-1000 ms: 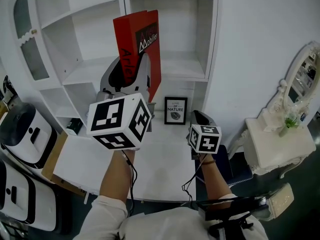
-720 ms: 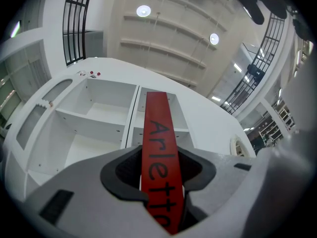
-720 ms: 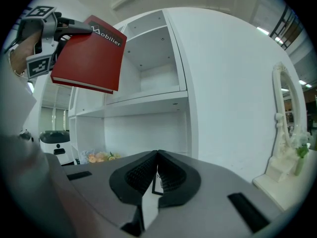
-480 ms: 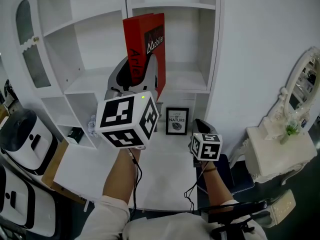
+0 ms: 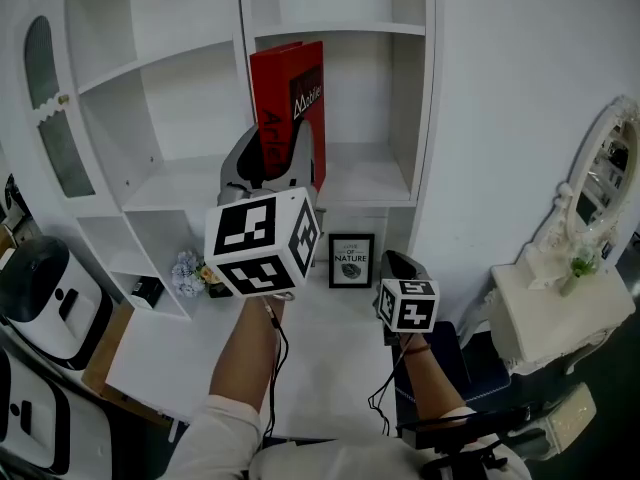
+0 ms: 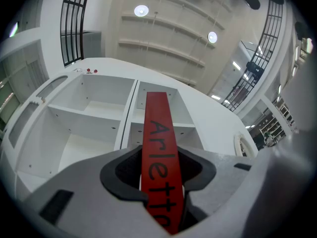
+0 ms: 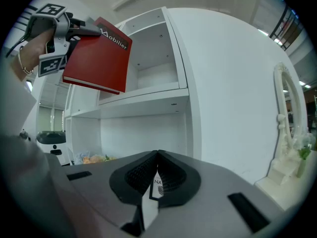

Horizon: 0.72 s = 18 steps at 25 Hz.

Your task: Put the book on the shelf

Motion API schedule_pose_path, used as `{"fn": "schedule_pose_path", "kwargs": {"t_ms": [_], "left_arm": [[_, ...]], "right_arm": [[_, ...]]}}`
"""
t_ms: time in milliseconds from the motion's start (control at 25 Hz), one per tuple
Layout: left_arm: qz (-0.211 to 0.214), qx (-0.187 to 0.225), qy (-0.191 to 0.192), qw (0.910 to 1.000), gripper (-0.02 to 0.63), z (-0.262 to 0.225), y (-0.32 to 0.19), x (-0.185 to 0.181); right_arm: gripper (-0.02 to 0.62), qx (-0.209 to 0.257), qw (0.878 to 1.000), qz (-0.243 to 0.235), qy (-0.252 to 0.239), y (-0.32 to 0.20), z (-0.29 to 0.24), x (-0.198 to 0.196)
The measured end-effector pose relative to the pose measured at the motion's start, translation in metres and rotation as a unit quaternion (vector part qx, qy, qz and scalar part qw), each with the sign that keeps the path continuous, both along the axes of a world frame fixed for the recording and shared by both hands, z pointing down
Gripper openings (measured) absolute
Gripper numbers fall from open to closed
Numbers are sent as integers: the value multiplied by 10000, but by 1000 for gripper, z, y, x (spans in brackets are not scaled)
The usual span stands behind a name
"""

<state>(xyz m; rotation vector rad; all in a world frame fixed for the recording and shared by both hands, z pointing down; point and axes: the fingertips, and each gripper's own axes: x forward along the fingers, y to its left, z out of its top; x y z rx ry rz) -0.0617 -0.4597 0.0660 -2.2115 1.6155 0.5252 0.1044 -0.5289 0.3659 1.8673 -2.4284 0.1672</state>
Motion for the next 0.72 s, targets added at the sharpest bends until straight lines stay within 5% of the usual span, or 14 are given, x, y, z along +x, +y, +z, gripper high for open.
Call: {"fn": "schedule_pose_path", "kwargs": {"t_ms": [720], "left_arm": [[-216, -82, 128, 9997, 175, 5, -70, 10]], "right_arm": [[21, -133, 9998, -40, 139, -27, 14, -3]]}}
